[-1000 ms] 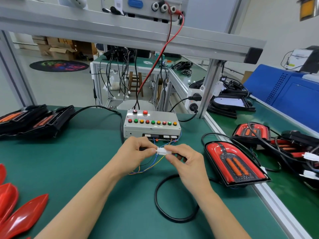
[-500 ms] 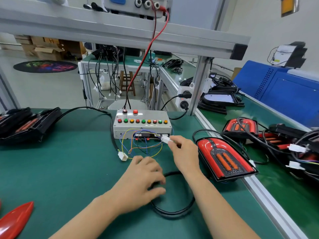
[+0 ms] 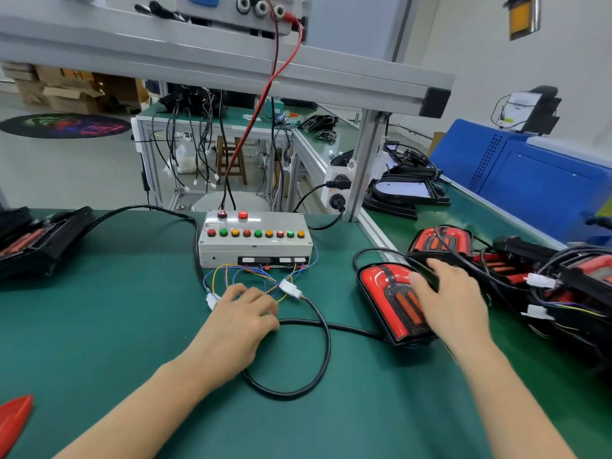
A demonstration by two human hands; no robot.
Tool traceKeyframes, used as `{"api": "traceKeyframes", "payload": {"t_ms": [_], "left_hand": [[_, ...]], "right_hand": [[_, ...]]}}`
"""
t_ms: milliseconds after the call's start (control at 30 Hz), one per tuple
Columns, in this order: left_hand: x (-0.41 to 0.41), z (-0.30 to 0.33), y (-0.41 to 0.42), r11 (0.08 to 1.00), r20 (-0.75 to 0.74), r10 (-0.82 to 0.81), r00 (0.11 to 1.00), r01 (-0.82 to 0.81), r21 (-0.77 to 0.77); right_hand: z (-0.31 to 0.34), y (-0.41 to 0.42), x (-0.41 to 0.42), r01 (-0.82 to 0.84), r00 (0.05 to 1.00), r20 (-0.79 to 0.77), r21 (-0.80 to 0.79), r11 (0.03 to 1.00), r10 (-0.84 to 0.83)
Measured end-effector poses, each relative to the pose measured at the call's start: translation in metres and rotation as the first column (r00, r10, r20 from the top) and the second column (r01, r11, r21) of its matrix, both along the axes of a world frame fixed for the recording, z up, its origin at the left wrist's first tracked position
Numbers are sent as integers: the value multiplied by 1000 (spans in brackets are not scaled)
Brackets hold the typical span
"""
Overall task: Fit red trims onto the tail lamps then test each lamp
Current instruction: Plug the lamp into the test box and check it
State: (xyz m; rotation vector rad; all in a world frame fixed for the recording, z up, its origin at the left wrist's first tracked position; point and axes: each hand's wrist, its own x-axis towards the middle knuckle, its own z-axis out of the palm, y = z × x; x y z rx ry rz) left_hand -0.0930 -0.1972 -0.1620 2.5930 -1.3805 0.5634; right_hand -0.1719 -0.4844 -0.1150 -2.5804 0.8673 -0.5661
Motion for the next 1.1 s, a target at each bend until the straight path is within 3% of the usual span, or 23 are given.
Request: {"api": "traceKeyframes", "payload": {"t_ms": [100, 167, 233, 400, 567, 667, 767, 867, 1100], "left_hand": [[-3, -2, -1, 997, -2, 50, 999, -50, -50], [-7, -4, -2, 992, -46, 66, 997, -71, -108], [-9, -6, -3, 985, -68, 72, 995, -82, -151], [-7, -8, -5, 983, -27, 85, 996, -89, -164], [-6, -14, -7, 977, -20, 98, 995, -100, -187], [-5, -16, -6, 972, -28, 114, 993, -118, -202], [-5, -16, -8, 970, -24, 119, 993, -121, -211], [-6, -17, -10, 971, -17, 109, 994, -110, -215], [-2, -14, -3, 952, -36, 117, 992, -123, -280]], "right_hand": [[0, -28, -8, 78, 982, -185, 271, 959, -28], [-5, -38, -9, 42, 992, -119, 583, 811, 34], [-9, -44, -10, 11, 996, -64, 763, 647, 59], [-15, -46, -15, -63, 997, 47, 930, 363, 53], [-20, -37, -19, -204, 978, 209, 970, 130, -22], [-24, -24, -17, -371, 913, 377, 926, 67, -159], [-27, -6, -8, -492, 819, 490, 867, 74, -299], [-37, 8, 3, -481, 789, 488, 869, 120, -374], [-55, 20, 11, -471, 776, 502, 864, 180, -381]]}}
